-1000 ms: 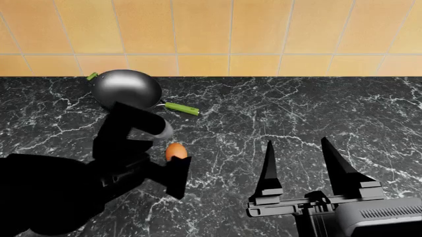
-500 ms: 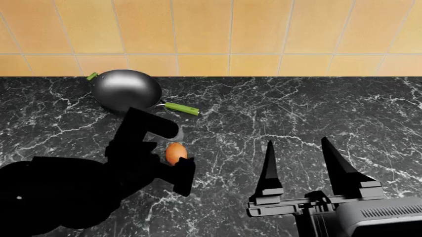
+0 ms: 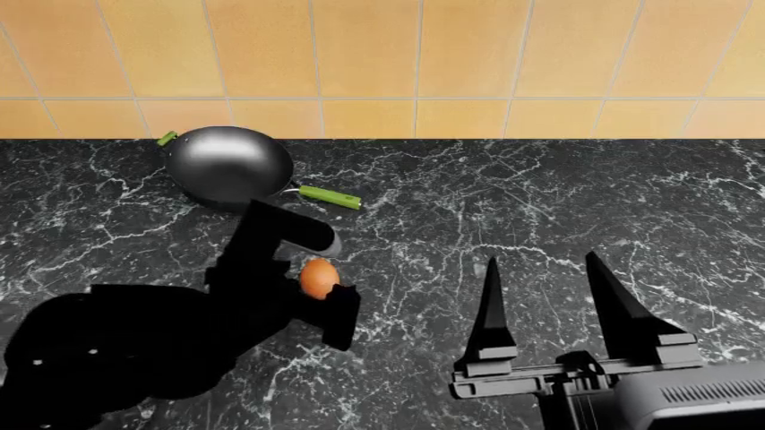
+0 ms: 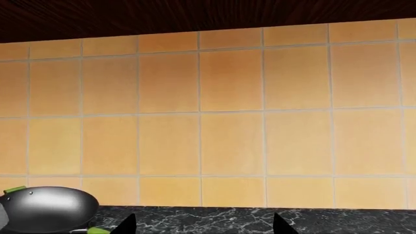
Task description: Pick the egg from the counter and place it in the cabinet.
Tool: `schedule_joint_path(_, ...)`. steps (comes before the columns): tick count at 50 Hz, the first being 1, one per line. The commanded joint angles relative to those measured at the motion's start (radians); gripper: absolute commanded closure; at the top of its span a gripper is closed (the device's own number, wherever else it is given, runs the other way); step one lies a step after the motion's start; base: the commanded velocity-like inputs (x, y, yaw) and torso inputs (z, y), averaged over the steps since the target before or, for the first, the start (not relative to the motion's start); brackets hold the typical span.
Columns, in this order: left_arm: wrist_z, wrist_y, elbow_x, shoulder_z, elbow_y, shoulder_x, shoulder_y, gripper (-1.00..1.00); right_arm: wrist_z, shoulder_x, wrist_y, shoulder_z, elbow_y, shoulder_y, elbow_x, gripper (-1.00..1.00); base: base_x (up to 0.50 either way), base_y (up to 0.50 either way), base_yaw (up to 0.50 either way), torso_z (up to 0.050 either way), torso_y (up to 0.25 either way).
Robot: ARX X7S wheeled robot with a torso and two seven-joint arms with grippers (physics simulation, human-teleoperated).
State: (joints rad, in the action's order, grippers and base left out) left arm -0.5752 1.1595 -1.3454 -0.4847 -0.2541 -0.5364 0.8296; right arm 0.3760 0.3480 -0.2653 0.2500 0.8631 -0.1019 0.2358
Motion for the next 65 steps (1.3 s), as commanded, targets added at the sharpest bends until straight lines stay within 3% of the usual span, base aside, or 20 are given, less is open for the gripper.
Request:
schedule_joint_path(1,0.053,-0.034,0.072,-0.037,0.053,0.01,-0.005,-1.0,0.008,0.008,0.008,0.005,0.005,-0.011,-0.001,-1.0,0.0,0.0,0.0,0.0,0.0)
schedule_joint_path(13,0.089,-0.067,0.118,-0.065,0.075,0.015,-0.016,-1.0,0.017,0.01,0.011,0.017,0.005,-0.014,-0.008,-1.0,0.0,0.0,0.0,0.0,0.0)
schedule_joint_path(14,0.093,-0.07,0.12,-0.066,0.076,0.014,-0.019,1.0,0.018,0.011,0.011,0.017,0.005,-0.014,-0.009,-1.0,0.0,0.0,0.0,0.0,0.0)
schedule_joint_path(38,0.118,-0.109,0.1,-0.035,0.062,-0.011,-0.028,1.0,0.03,0.022,0.013,0.025,0.005,-0.01,-0.003,-1.0,0.0,0.0,0.0,0.0,0.0)
schedule_joint_path(50,0.049,-0.103,-0.124,0.13,-0.151,-0.15,-0.032,1.0,0.032,0.013,0.001,0.026,-0.026,0.036,0.014,-1.0,0.0,0.0,0.0,0.0,0.0)
schedule_joint_path(65,0.006,-0.167,-0.369,0.299,-0.366,-0.324,-0.146,1.0,0.04,0.024,-0.006,0.021,-0.02,0.04,0.025,-1.0,0.0,0.0,0.0,0.0,0.0)
